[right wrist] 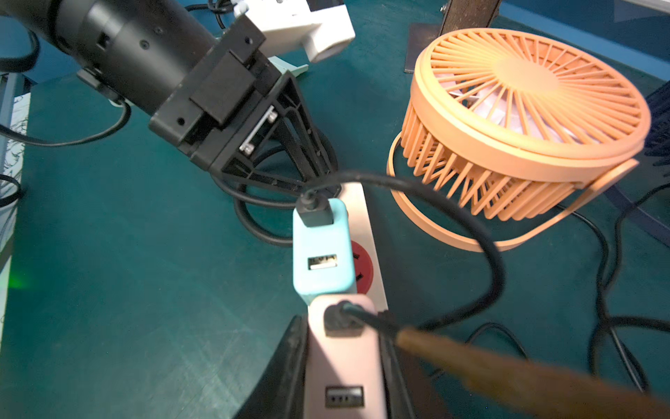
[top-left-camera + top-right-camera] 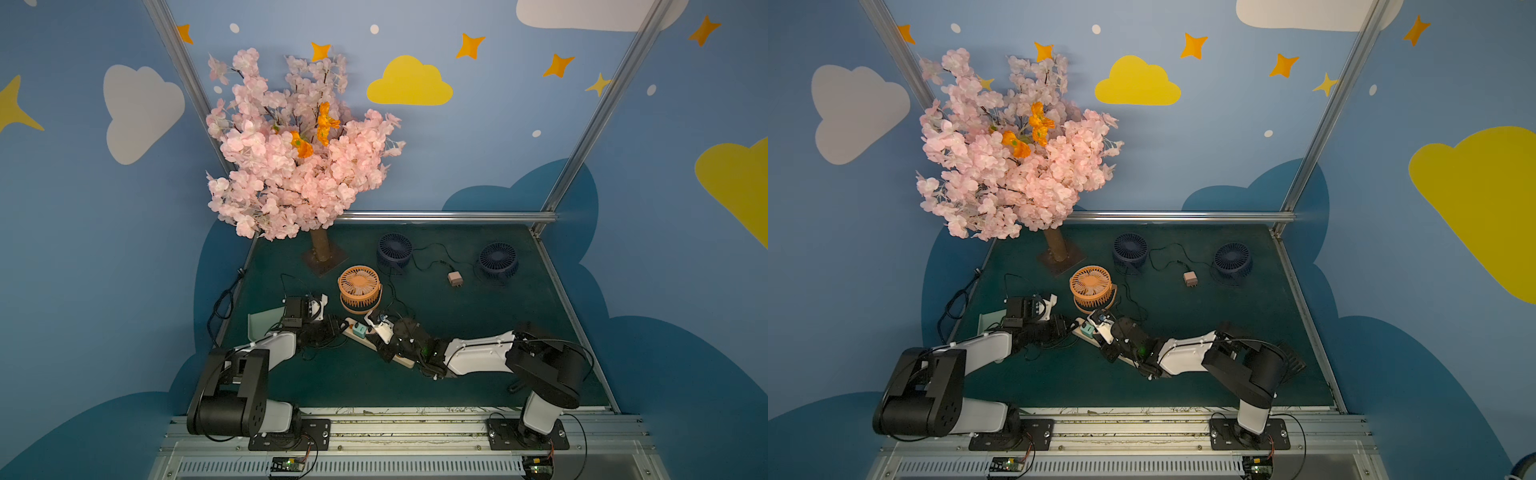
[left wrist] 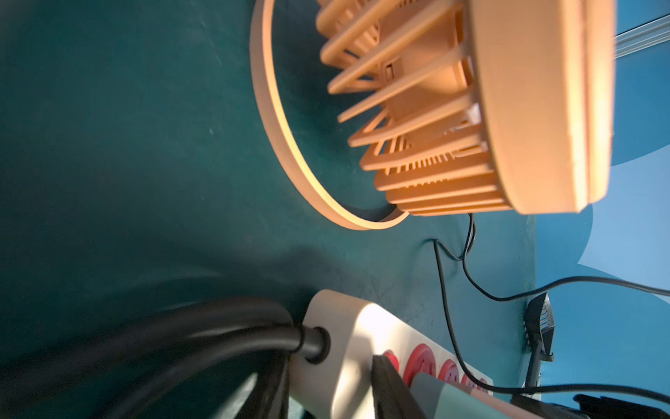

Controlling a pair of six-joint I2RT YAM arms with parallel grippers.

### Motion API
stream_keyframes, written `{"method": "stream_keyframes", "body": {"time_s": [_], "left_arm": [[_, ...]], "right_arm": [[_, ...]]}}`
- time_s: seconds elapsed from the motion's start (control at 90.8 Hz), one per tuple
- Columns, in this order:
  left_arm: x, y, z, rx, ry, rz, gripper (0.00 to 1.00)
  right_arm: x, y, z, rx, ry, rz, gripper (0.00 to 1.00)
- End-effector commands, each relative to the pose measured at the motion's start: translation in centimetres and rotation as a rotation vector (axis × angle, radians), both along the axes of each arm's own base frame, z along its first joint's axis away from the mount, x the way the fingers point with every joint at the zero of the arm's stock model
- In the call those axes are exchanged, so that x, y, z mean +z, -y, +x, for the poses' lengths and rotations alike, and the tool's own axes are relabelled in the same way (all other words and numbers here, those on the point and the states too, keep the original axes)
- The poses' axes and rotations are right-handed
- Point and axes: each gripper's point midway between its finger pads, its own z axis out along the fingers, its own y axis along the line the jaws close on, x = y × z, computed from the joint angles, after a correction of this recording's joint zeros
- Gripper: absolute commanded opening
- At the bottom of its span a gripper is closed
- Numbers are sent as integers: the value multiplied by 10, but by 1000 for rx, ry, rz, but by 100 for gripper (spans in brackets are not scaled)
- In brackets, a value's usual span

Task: Plug the desk fan into the power strip
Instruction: Insert the plug into the socket.

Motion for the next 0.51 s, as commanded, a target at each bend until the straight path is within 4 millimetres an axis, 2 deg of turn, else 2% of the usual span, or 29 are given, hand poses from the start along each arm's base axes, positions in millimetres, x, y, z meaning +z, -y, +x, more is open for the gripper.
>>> {"method": "stream_keyframes", "body": {"time_s": [0.0, 0.209, 0.363, 0.496], "left_arm": [[1, 8, -3, -41, -13, -28, 41], [1, 7, -4, -42, -8, -21, 41], [3, 8, -2, -46, -6, -26, 41], [2, 8, -2, -46, -6, -22, 41]], "right_arm": [[-182, 178, -83, -48, -423, -807, 0], [-191, 192, -87, -122, -475, -786, 0], [-192, 191, -91, -121, -481, -814, 0], [-185, 189, -98, -148, -485, -830, 0]]}}
